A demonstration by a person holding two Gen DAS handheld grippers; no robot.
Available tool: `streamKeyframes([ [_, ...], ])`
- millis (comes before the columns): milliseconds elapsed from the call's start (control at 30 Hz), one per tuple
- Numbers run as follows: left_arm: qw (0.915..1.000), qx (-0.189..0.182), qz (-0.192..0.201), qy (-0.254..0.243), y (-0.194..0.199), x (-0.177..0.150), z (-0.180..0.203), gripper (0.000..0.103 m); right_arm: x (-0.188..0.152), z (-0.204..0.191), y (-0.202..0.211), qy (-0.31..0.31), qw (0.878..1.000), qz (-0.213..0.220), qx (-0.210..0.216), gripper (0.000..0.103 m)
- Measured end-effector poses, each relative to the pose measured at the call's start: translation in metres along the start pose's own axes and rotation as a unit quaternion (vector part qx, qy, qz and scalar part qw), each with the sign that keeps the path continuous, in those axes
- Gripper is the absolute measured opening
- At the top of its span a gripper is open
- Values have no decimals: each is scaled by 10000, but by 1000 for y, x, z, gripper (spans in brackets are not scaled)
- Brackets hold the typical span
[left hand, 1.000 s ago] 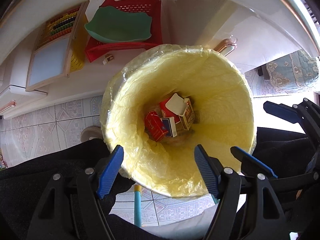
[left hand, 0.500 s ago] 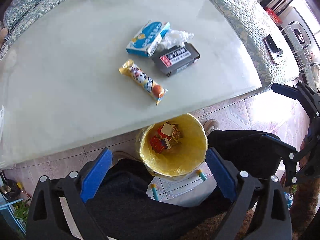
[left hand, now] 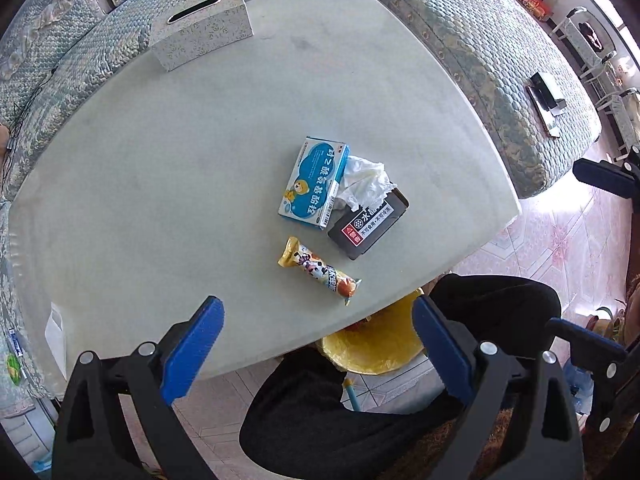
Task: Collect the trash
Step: 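Move both tools back over the table toward the medicine box and tissue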
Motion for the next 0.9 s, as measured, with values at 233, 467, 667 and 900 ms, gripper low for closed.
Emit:
streamKeyframes([
  [233,9997,-53,-155,-173,-22,30,-8,93,21,16,-14,88,9999,-21,-59,94],
  [467,9987,-125,-372,-332,-53,45,-9,93,26,27,-42,136,9998,-160,-22,94],
  [667,9966,-190,-623,-495,-91,50,-4,93,19,31,-74,186,9990,-397,31,94],
  [900,9947,-412,-829,-440,-127,59,-6,93,16,43,-93,57,9991,-396,106,94],
])
Point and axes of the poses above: each gripper's, at about its wrist camera, not at the fingertips, and y roughly against the way its jaws point, z to its right, x to its top, the point moved 8 cm from there along -y, roughly the way its jaws point, and after that the axes turned 7 degrees about z, right-handed, at the moved point
